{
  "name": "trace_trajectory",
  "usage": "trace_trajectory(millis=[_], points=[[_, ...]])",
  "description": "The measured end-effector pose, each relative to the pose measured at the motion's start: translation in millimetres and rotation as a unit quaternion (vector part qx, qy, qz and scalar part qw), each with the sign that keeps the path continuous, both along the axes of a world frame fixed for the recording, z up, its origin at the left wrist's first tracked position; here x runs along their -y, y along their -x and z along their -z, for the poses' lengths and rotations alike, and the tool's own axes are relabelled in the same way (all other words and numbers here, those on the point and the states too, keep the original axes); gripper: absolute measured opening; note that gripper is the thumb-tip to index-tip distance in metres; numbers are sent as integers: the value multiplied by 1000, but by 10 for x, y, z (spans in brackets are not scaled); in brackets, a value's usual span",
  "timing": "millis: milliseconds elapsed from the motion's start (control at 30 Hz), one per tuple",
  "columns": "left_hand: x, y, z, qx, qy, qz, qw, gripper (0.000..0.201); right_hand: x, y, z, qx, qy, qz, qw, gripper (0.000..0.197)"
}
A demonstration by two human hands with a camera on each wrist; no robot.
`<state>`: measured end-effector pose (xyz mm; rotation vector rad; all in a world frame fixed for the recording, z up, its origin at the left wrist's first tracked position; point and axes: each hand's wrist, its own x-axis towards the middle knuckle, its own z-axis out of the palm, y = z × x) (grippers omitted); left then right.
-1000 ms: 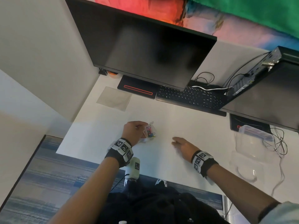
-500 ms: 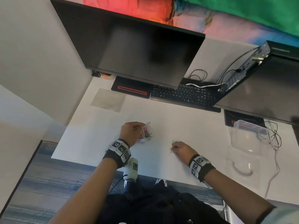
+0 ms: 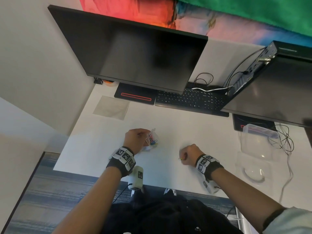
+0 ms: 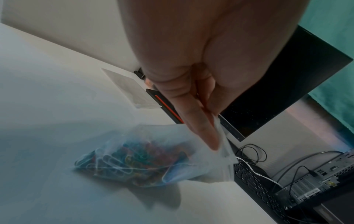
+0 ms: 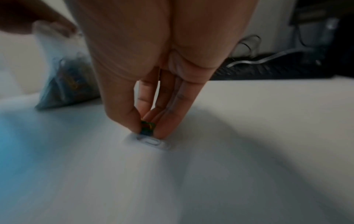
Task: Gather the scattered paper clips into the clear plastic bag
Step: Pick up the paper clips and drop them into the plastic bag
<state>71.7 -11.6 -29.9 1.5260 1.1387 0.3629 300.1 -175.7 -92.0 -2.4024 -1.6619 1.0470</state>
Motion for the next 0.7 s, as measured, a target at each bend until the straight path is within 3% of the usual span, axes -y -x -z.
trace_trajectory(millis=[133, 300, 500, 600, 700], points=[[1, -33, -36, -4, 4, -4, 1000, 13, 56, -20, 34, -43, -20, 28, 998, 6], [-48, 1, 53, -25, -13, 17, 999, 19, 112, -37, 14, -56, -47, 49, 996, 19], [-3, -73, 21, -32, -4, 26, 999, 23, -205, -149, -286, -170, -144, 229, 947, 20], [62, -160, -52, -29, 0, 29, 999, 26, -492, 21, -558, -231, -182, 200, 934, 12], [136, -251, -104, -19, 3, 34, 999, 23, -681, 232, -681, -217, -199, 131, 946, 11]])
